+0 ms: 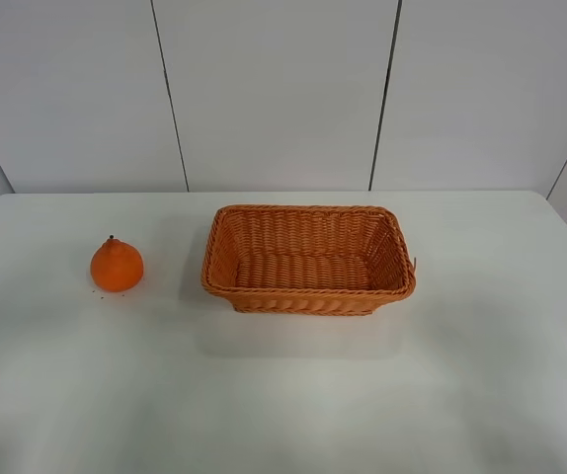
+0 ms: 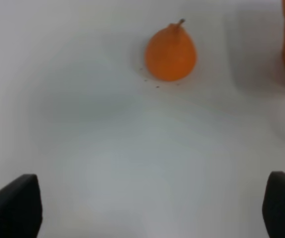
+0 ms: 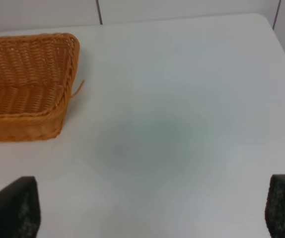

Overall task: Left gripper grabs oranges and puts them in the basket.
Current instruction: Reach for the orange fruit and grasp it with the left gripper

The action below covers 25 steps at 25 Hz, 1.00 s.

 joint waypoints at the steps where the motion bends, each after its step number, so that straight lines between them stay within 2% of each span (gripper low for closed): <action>1: 0.000 0.065 -0.012 -0.014 -0.028 0.010 0.99 | 0.000 0.000 0.000 0.000 0.000 0.000 0.70; 9: 0.000 0.617 -0.114 -0.138 -0.302 0.080 0.99 | 0.000 0.000 0.000 0.000 0.000 0.000 0.70; 13: 0.000 0.898 -0.229 -0.172 -0.423 0.134 0.99 | 0.000 0.000 0.000 0.000 0.000 0.000 0.70; 19: 0.000 1.251 -0.463 -0.177 -0.447 0.151 0.99 | 0.000 0.000 0.000 0.000 0.000 0.000 0.70; 25: 0.000 1.491 -0.609 -0.178 -0.449 0.151 0.99 | 0.000 0.000 0.000 0.000 0.000 0.000 0.70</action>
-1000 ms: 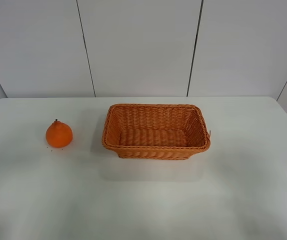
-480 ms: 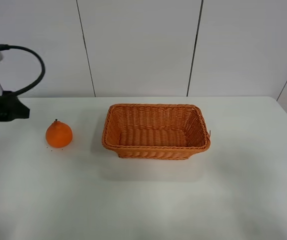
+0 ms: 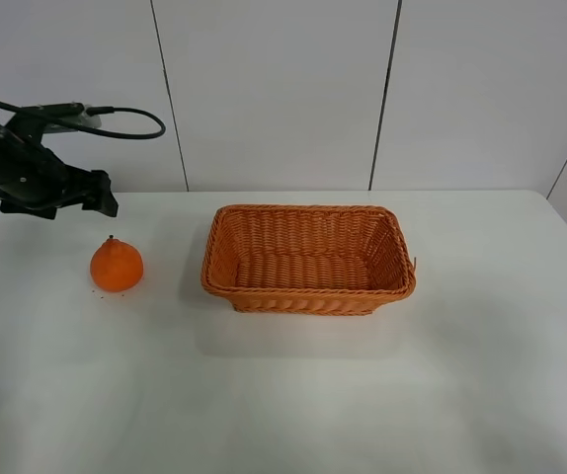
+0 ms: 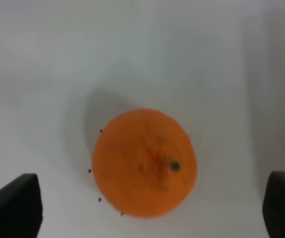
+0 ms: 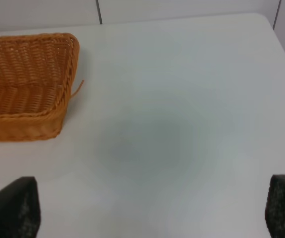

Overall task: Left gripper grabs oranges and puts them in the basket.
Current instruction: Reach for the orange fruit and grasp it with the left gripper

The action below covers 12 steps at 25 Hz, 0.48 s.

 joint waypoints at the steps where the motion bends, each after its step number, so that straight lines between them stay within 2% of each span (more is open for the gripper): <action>1: 0.000 0.032 -0.012 0.000 0.000 0.001 0.99 | 0.000 0.000 0.000 0.000 0.000 0.000 0.70; 12: 0.000 0.251 -0.022 0.000 -0.029 0.054 0.99 | 0.000 0.000 0.000 0.000 0.000 0.000 0.70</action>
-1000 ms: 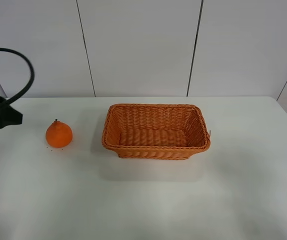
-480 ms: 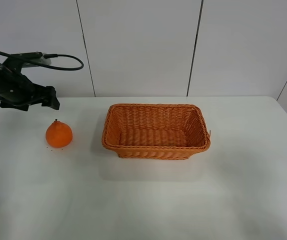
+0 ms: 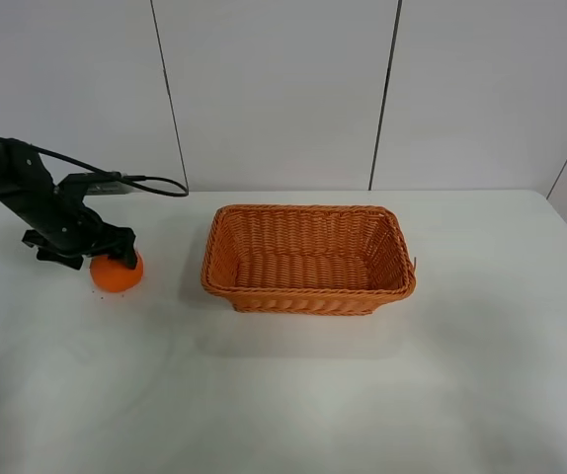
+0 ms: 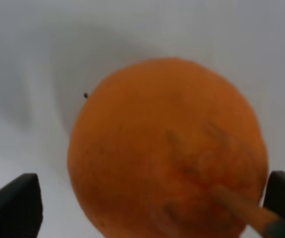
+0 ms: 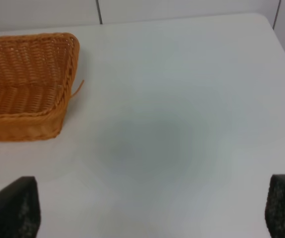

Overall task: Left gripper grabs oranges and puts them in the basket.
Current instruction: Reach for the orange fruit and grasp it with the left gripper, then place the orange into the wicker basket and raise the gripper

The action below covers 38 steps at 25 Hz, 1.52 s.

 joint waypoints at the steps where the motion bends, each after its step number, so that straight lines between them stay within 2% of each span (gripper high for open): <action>1: 0.000 0.005 0.000 0.000 -0.001 0.005 0.99 | 0.000 0.000 0.000 0.000 0.000 0.000 0.70; 3: 0.000 0.006 0.000 0.000 -0.011 0.021 0.95 | 0.000 0.000 0.000 0.000 0.000 0.000 0.70; 5: 0.000 0.006 -0.001 -0.002 -0.025 0.029 0.85 | 0.000 0.000 0.000 0.000 0.000 0.000 0.70; 8: 0.000 0.006 -0.004 -0.004 -0.047 0.030 0.62 | 0.000 0.000 0.000 0.000 0.000 0.000 0.70; 11: 0.000 0.006 -0.004 -0.004 -0.050 0.033 0.33 | 0.000 0.000 0.000 0.000 0.000 0.000 0.70; 13: 0.000 0.006 -0.005 -0.004 -0.041 0.035 0.20 | 0.000 0.000 0.000 0.000 0.000 0.000 0.70; 14: 0.000 0.006 -0.005 -0.004 -0.032 0.037 0.18 | 0.000 0.000 0.000 0.000 0.000 0.000 0.70; 23: -0.003 -0.036 -0.011 -0.005 0.026 0.036 0.17 | 0.000 0.000 0.000 0.000 0.000 0.000 0.70; 31: -0.020 -0.241 -0.010 -0.040 0.108 0.036 0.17 | 0.000 0.000 0.000 0.000 0.000 0.000 0.70; 34: -0.069 -0.326 -0.010 -0.043 0.125 0.036 0.17 | 0.000 0.000 0.000 0.000 0.000 0.000 0.70; 38: -0.186 -0.375 -0.047 -0.045 0.155 0.036 0.17 | 0.000 0.000 0.000 0.000 0.000 0.000 0.70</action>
